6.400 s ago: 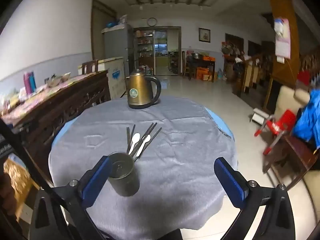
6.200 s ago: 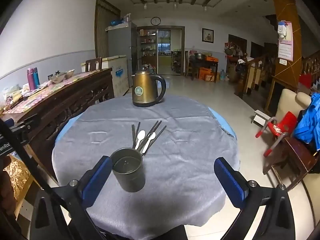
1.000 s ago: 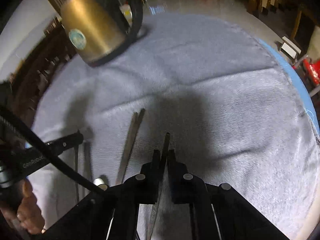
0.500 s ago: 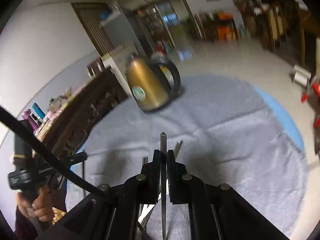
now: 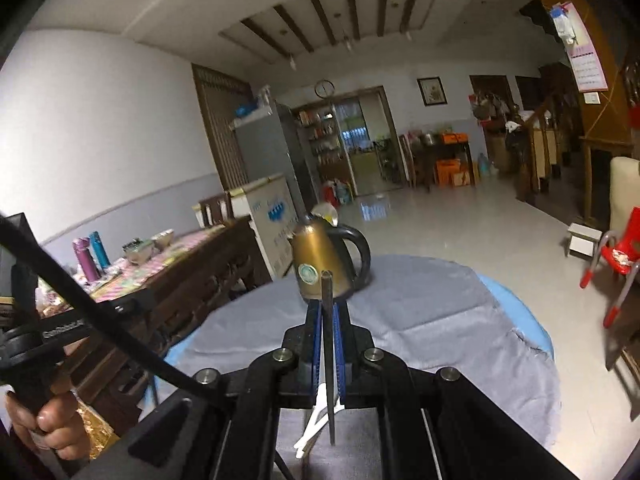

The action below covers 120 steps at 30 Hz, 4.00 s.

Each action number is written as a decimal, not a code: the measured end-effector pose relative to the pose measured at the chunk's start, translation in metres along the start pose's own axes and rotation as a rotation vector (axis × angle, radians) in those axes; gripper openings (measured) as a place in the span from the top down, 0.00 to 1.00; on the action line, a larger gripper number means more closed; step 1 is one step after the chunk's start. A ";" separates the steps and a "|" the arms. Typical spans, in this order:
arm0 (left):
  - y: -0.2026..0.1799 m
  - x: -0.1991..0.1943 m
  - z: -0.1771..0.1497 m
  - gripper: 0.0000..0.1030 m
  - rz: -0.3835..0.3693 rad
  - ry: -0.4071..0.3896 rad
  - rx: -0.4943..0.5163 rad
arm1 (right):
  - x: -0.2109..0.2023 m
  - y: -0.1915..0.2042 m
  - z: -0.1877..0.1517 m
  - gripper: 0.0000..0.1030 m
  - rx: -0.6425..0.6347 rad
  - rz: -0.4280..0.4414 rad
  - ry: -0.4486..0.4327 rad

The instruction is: Organize utensils

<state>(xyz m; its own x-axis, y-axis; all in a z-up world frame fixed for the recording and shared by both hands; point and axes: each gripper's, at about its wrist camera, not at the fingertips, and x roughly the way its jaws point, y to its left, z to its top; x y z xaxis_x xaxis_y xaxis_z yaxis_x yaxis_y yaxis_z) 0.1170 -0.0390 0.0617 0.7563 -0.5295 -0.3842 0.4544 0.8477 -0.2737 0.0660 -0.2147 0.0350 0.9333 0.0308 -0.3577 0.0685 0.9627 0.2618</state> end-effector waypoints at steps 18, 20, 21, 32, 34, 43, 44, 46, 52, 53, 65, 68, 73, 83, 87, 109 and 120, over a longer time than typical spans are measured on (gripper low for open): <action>0.016 0.030 -0.042 0.94 0.062 -0.137 -0.114 | -0.043 0.043 -0.007 0.94 -0.036 0.115 0.009; 0.020 0.037 -0.052 0.94 0.072 -0.104 -0.119 | -0.041 0.041 -0.020 0.94 -0.040 0.103 0.041; 0.022 0.039 -0.056 0.94 0.076 -0.091 -0.118 | -0.038 0.040 -0.026 0.94 -0.041 0.095 0.058; 0.038 0.020 -0.080 0.80 0.012 0.006 -0.127 | -0.017 0.031 -0.065 0.92 0.005 0.097 0.223; 0.045 0.010 -0.080 0.61 0.000 -0.009 -0.137 | -0.019 0.027 -0.064 0.83 0.026 0.117 0.230; 0.098 0.012 -0.086 0.42 0.134 0.048 -0.155 | -0.042 -0.022 -0.048 0.71 0.227 0.177 0.100; 0.105 0.021 -0.090 0.42 0.149 0.083 -0.166 | -0.041 -0.036 -0.048 0.71 0.281 0.172 0.092; 0.115 0.037 -0.097 0.42 0.172 0.138 -0.176 | -0.036 -0.058 -0.048 0.71 0.357 0.162 0.094; 0.124 0.095 -0.125 0.42 0.202 0.317 -0.135 | 0.027 -0.111 -0.073 0.69 0.475 0.147 0.288; 0.121 0.106 -0.127 0.42 0.194 0.345 -0.117 | 0.046 -0.120 -0.082 0.69 0.522 0.185 0.347; 0.095 0.198 -0.120 0.45 0.070 0.481 0.066 | 0.217 -0.126 -0.146 0.69 0.619 0.285 0.683; 0.090 0.215 -0.117 0.54 0.021 0.510 0.101 | 0.245 -0.120 -0.151 0.69 0.606 0.275 0.723; 0.082 0.241 -0.118 0.55 -0.027 0.551 0.150 | 0.275 -0.111 -0.157 0.77 0.570 0.210 0.786; 0.053 0.287 -0.128 0.55 -0.067 0.612 0.255 | 0.263 -0.114 -0.146 0.96 0.437 0.144 0.689; 0.050 0.300 -0.136 0.68 -0.082 0.644 0.267 | 0.244 -0.126 -0.142 0.96 0.427 0.145 0.647; 0.101 0.200 -0.109 0.95 0.036 0.440 -0.010 | 0.163 -0.127 -0.125 0.96 0.413 0.085 0.453; 0.093 0.067 -0.102 0.95 0.186 0.109 -0.158 | 0.057 -0.095 -0.104 0.97 0.305 -0.001 0.150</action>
<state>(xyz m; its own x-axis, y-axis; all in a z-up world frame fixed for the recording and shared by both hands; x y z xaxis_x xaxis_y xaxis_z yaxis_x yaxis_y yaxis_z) 0.1620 0.0008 -0.0790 0.7606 -0.3730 -0.5313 0.2273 0.9197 -0.3202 0.0764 -0.2768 -0.1036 0.8724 0.0914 -0.4802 0.1926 0.8386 0.5096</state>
